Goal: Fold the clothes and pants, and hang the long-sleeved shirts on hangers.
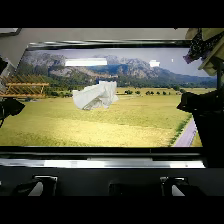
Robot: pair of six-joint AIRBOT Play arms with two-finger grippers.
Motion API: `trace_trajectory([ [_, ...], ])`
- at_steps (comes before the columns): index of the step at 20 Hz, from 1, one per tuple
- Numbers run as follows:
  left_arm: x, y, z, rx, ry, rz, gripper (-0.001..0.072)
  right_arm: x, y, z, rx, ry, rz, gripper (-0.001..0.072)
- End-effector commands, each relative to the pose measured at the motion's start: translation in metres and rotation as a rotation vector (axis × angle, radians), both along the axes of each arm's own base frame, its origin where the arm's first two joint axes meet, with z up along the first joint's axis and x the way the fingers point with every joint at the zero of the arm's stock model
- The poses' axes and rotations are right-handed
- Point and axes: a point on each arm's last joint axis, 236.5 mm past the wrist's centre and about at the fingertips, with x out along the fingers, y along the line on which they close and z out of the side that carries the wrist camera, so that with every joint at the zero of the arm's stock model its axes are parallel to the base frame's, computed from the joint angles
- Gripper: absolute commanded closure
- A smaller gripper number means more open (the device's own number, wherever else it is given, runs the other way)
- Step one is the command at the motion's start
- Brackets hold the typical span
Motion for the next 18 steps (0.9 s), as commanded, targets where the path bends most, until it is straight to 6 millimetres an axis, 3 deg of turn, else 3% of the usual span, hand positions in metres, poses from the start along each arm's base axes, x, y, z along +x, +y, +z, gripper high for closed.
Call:
trace_trajectory([
  [1, 0.0, 0.0002, 0.0005, 0.0, -0.002, 0.001, 0.0331, -0.0002, -0.0001, 0.0003, 0.0, -0.001, -0.001, 0.0462],
  [18, 0.0, 0.0002, 0.0004, 0.0, -0.001, 0.001, 0.0331, 0.0018, -0.0013, 0.0009, -0.018, -0.02, 0.037, 0.0462],
])
